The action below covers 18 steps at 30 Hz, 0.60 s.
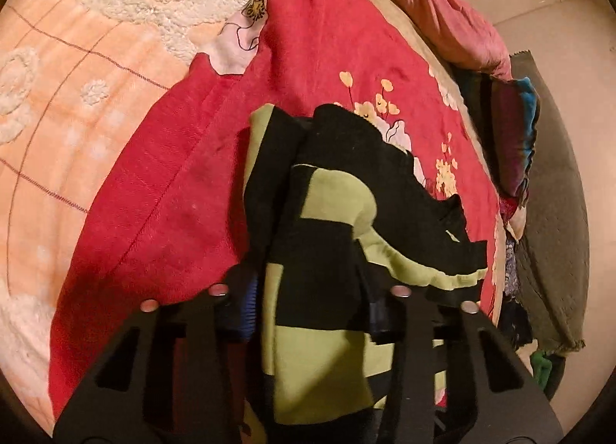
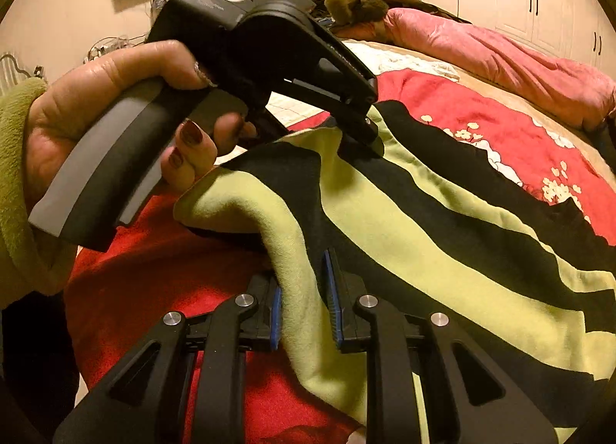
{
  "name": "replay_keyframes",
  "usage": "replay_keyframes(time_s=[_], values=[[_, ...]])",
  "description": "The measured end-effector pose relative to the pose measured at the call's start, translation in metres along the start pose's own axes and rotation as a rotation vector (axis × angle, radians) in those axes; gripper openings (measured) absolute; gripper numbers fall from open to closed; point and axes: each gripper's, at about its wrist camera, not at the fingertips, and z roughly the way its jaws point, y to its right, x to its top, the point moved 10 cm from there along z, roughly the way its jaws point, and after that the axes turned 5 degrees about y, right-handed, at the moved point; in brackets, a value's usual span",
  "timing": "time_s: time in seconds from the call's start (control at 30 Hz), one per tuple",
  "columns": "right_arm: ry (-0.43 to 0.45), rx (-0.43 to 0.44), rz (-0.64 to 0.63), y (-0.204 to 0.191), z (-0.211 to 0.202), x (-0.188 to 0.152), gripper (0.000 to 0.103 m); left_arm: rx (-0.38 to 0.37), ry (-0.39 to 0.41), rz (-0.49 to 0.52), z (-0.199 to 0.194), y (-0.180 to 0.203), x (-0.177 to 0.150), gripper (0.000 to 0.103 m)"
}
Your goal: Fold small clothes
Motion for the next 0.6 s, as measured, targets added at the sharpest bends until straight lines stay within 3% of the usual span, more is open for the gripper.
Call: replay_keyframes(time_s=[0.13,0.33,0.6], values=[[-0.001,0.018,0.021,0.008,0.001,0.005,0.018,-0.01,0.044,-0.001,-0.012,0.012,0.0,0.016],[0.027,0.059,0.095,0.024,-0.018,0.023,0.015,-0.034,0.075,0.04,-0.032,0.049,0.003,0.014],[0.107,0.086,0.202,0.04,-0.062,0.037,0.013,-0.011,0.1,0.119,-0.045,0.105,-0.002,0.014]])
